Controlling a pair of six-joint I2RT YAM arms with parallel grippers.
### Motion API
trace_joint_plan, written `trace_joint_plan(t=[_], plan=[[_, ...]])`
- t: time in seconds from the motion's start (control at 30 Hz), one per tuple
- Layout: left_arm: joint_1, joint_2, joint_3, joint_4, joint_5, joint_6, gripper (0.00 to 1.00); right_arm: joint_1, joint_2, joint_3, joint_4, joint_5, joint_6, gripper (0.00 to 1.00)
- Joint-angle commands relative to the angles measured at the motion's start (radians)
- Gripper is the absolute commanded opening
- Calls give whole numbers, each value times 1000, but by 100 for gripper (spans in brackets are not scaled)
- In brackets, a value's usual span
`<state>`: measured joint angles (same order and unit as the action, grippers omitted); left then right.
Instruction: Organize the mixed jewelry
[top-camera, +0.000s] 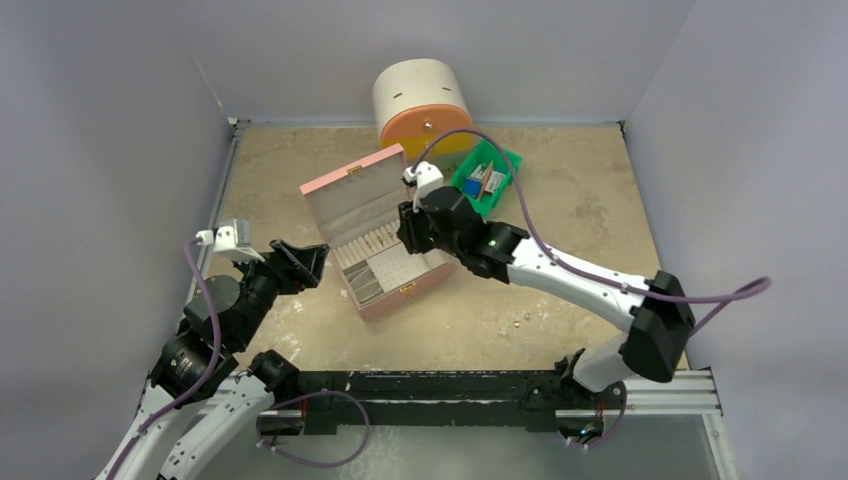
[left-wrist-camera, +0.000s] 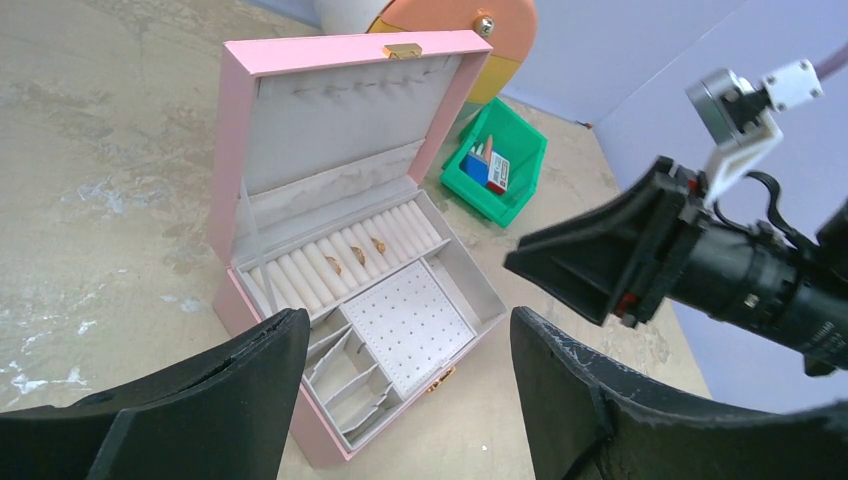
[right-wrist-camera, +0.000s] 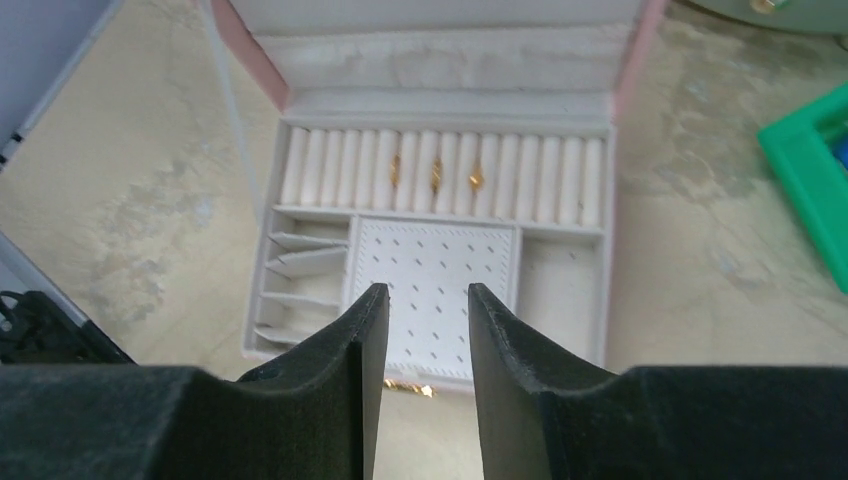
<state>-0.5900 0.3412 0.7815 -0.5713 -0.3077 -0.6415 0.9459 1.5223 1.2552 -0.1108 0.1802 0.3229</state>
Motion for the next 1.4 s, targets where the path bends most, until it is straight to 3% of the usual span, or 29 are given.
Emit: trace_joint_plan(t=[0.0,0.33,0.6,1.37], plan=[[4,11,1,29,7,22,73,-5,-147,-108,-30,129,2,39],[5,39,1,35,18,20,73,-16,-453,-364,-253,265,213,45],[11,59,-1,42,34,18,73,-20,-580,-507,-471,291,445,46],[14,42,-4,43,56,17,73,-56,-514,-693,-580,296,795,28]])
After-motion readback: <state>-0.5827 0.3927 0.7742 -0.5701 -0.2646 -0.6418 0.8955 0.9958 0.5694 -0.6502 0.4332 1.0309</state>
